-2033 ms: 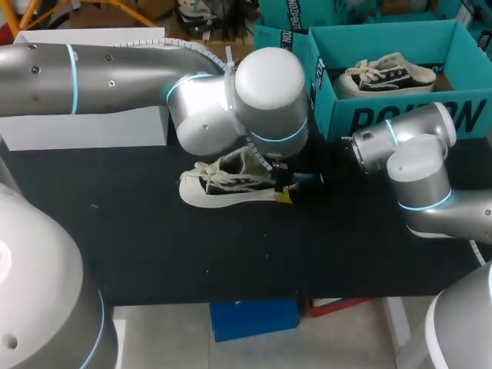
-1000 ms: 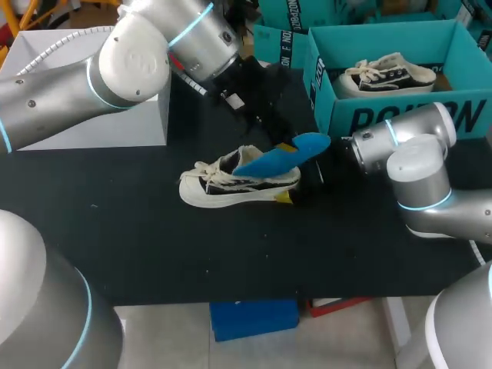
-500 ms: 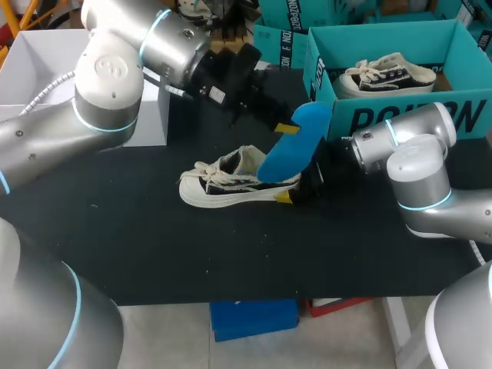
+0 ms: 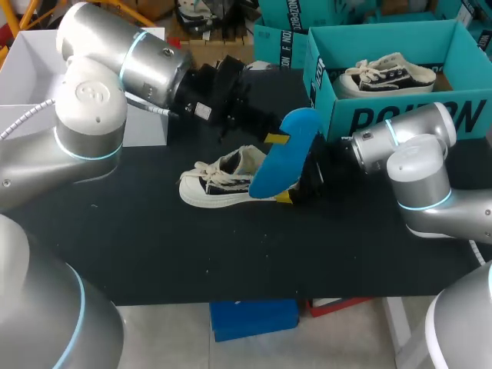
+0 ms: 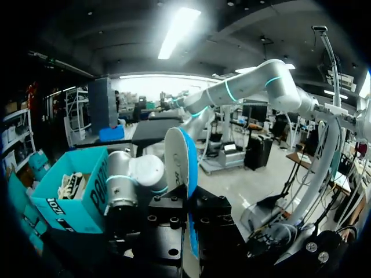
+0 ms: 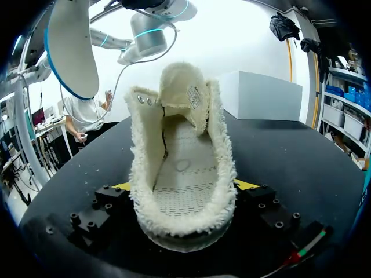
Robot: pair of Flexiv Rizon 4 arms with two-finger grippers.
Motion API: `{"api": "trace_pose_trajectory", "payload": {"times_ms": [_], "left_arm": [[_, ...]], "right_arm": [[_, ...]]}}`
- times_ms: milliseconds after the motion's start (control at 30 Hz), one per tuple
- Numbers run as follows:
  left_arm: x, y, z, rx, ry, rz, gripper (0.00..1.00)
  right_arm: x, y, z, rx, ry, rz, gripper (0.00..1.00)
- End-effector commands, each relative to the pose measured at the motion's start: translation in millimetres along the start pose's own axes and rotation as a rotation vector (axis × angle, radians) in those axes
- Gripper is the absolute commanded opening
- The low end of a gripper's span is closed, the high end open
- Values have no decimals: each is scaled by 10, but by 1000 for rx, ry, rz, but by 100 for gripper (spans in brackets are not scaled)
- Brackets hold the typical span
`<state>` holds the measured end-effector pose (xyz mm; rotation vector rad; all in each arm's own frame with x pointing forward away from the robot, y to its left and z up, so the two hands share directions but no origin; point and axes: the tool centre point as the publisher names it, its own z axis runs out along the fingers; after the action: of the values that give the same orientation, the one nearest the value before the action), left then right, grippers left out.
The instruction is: Take the shoe out of the shoebox, open the shoe tongue, remove and reinsert the insole, then place the shoe into the shoebox
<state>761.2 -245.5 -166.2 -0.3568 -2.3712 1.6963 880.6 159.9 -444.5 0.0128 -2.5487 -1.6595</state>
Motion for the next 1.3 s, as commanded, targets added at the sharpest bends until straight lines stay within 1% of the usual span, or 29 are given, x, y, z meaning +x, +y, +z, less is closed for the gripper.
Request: {"api": "trace_pose_trajectory", "payload": {"times_ms": [33,167,267,300,367,400,433,467,500,633,700,733,800,833,933,1033,1300], "left_arm": [[20,5,8,1,-12,1,0],[20,5,8,1,-12,1,0],[36,44,-40,91,-4,-96,0],[34,31,-64,142,1,-135,0],[30,-7,-100,264,46,-231,0],[41,-54,-139,339,76,-274,0],[50,-70,-157,327,65,-273,0],[54,-85,-188,349,80,-292,0],[65,-105,-222,392,98,-315,0],[104,-181,-349,430,107,-353,0],[162,-273,-406,491,143,-394,0],[193,-314,-422,502,150,-399,0],[255,-382,-442,492,154,-395,0],[279,-427,-459,510,167,-399,0],[373,-569,-499,519,172,-384,0],[453,-671,-521,510,164,-368,0],[509,-789,-584,487,121,-350,0]], "right_arm": [[-11,-31,10,2,1,2,0],[-11,-31,10,2,1,2,0],[-11,-31,10,2,1,2,0],[-11,-31,10,2,1,2,0],[-11,-31,10,2,1,2,0],[-11,-31,10,2,1,2,0],[-11,-31,10,2,1,2,0],[-11,-31,10,2,1,2,0],[-11,-31,10,2,1,2,0],[-11,-31,10,2,1,2,0],[-11,-31,10,2,1,2,0],[-11,-31,10,2,1,2,0],[-11,-31,10,2,1,2,0],[-11,-31,10,2,1,2,0],[-11,-31,10,2,1,2,0],[-11,-31,10,2,1,2,0],[-11,-31,10,2,1,2,0]]}}
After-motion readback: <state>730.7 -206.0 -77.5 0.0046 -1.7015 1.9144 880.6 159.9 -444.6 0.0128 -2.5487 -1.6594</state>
